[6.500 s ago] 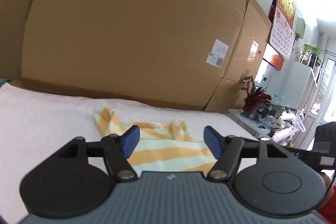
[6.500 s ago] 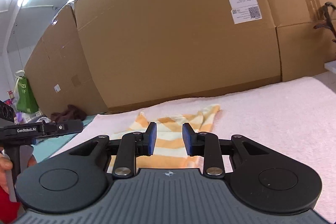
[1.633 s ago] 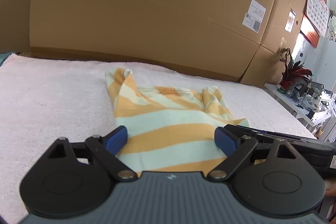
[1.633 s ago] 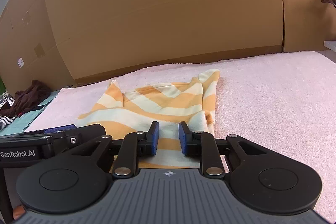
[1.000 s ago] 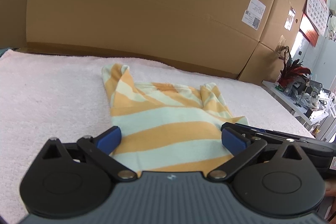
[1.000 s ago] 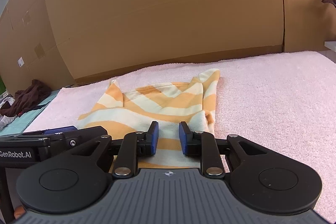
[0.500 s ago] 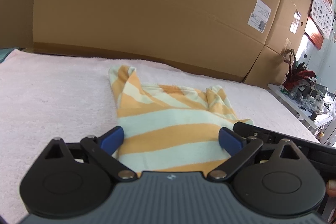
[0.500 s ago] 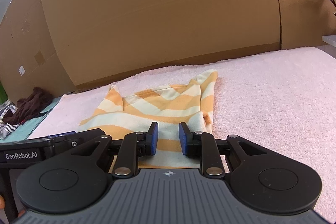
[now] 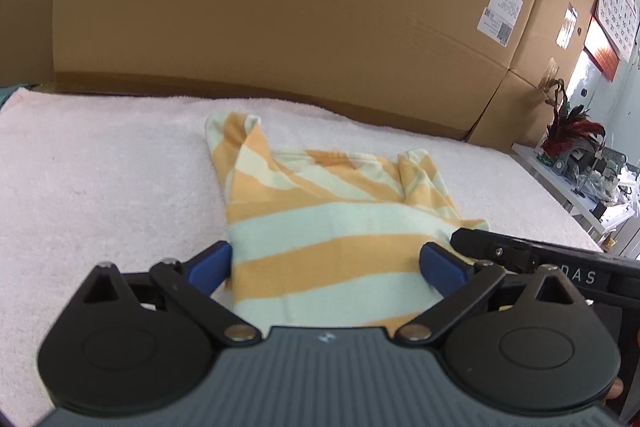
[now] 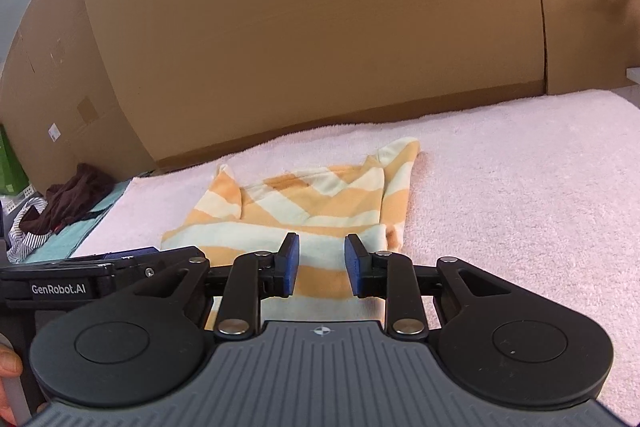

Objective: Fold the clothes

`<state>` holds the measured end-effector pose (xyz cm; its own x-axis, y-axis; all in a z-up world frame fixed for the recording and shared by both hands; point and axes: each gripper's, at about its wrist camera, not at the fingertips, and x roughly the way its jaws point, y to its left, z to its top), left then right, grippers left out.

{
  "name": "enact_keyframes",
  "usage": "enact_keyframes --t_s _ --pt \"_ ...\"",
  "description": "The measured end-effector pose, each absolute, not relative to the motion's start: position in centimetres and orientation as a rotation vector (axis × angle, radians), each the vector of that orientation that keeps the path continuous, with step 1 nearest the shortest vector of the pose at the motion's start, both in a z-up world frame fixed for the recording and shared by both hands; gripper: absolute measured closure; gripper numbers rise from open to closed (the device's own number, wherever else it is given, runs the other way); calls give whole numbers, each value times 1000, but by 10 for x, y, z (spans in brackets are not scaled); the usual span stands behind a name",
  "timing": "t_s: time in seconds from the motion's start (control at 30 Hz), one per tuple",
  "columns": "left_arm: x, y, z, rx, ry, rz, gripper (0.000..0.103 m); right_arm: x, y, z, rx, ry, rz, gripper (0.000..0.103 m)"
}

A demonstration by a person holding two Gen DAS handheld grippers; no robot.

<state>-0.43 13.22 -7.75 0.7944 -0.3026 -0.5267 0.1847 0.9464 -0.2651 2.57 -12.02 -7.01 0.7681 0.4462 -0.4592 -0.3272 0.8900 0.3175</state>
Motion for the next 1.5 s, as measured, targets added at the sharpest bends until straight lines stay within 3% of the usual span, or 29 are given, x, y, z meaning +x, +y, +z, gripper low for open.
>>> enact_keyframes --t_s 0.3,0.57,0.63,0.73,1.0,1.43,1.5 --pt "0 158 -53 -242 586 -339 1 33 -142 -62 284 555 445 73" --pt "84 195 -64 -263 687 -366 2 75 -166 -61 354 635 367 70" --pt "100 201 -71 -301 710 -413 2 89 -168 -63 347 667 371 66" --pt "115 210 -78 -366 707 -482 2 112 -171 -69 387 727 420 53" --pt "141 228 -87 -410 683 -631 1 159 -177 -80 503 776 521 54" --pt "151 235 -87 -436 677 -639 1 172 -180 -91 513 686 662 54" --pt "150 234 -86 -419 671 -618 1 173 -183 -92 540 691 659 58"
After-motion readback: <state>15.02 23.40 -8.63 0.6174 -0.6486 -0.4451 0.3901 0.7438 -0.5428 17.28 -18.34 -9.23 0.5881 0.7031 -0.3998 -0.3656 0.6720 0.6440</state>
